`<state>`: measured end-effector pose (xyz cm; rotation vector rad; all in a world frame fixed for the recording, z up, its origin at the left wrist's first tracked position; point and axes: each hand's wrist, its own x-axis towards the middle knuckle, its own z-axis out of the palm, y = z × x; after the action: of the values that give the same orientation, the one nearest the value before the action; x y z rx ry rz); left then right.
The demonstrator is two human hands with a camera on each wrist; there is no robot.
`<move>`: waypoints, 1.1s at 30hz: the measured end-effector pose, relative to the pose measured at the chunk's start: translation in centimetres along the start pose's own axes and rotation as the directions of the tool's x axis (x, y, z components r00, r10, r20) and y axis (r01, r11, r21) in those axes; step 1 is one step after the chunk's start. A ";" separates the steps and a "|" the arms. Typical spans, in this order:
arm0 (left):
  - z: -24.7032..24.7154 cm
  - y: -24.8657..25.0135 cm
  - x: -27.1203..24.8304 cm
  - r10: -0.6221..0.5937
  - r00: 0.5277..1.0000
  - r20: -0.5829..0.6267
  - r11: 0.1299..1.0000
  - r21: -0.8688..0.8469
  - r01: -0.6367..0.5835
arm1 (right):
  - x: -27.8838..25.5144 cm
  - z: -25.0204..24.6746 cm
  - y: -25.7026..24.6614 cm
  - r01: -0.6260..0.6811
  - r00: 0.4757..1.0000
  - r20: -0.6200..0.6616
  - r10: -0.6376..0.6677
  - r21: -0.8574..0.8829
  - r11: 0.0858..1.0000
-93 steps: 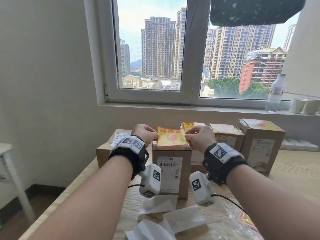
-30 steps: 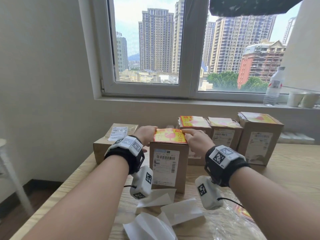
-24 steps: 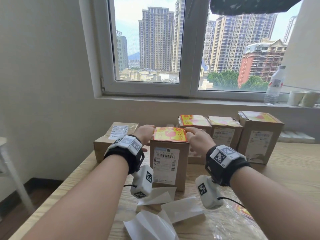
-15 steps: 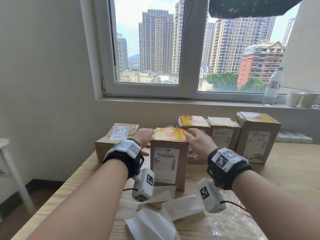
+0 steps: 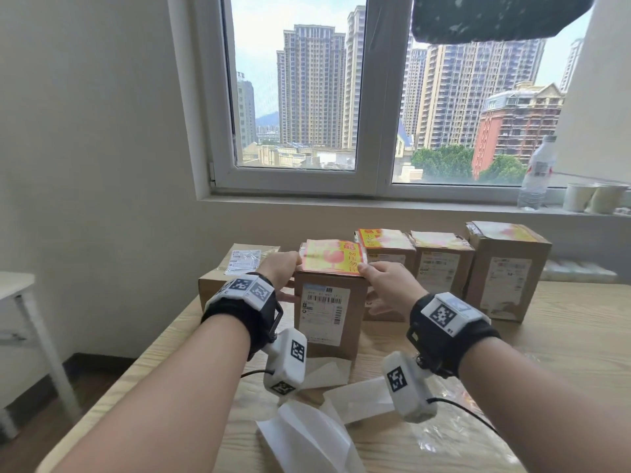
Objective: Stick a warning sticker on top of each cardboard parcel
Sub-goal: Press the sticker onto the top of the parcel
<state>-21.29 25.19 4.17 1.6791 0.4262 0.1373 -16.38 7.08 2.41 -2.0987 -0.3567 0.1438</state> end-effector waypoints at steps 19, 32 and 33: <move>-2.1 2.3 9.0 0.107 0.988 -0.111 0.992 -0.049 -0.113 | 9.2 2.5 -3.4 0.056 0.998 -0.026 -0.052 0.187 0.981; -0.9 -0.3 12.3 0.078 0.993 -0.084 0.989 -0.116 -0.087 | 9.5 3.1 -1.5 0.098 0.994 -0.059 -0.092 0.107 0.989; -0.9 -0.4 12.4 0.077 0.994 -0.082 0.990 -0.113 -0.086 | 9.3 3.1 -1.6 0.097 0.994 -0.060 -0.092 0.101 0.990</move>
<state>-10.27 30.45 2.04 1.5804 0.4000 0.2828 -8.57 13.24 2.48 -1.9750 -0.4066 0.0476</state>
